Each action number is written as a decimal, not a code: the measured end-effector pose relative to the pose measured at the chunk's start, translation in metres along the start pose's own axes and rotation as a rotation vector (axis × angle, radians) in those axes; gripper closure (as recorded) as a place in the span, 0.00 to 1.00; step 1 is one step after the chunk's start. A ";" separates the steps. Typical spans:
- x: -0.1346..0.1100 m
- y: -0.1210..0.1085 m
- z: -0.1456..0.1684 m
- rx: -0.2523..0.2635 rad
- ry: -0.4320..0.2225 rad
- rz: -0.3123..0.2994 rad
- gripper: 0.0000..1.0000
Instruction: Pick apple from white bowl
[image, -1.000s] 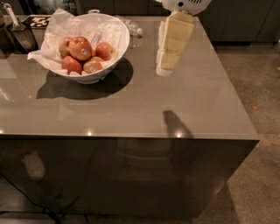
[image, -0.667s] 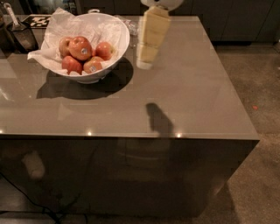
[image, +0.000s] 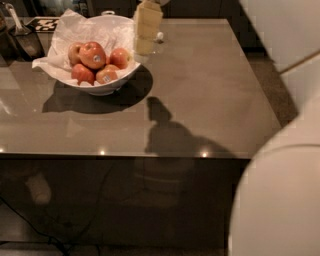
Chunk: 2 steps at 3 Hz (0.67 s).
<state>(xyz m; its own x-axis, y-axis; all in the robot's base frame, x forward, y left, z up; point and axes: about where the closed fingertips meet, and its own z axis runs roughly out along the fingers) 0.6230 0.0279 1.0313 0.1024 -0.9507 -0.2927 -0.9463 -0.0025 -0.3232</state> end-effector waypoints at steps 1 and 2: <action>-0.005 -0.009 -0.001 0.028 -0.022 0.002 0.00; -0.018 -0.018 0.015 0.016 -0.030 -0.027 0.00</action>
Offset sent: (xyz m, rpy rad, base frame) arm 0.0358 0.0433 -0.0099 -0.0077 0.0228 0.0866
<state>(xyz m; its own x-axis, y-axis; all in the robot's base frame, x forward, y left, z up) 0.6425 0.0497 1.0292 0.1371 -0.9407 -0.3102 -0.9381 -0.0228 -0.3455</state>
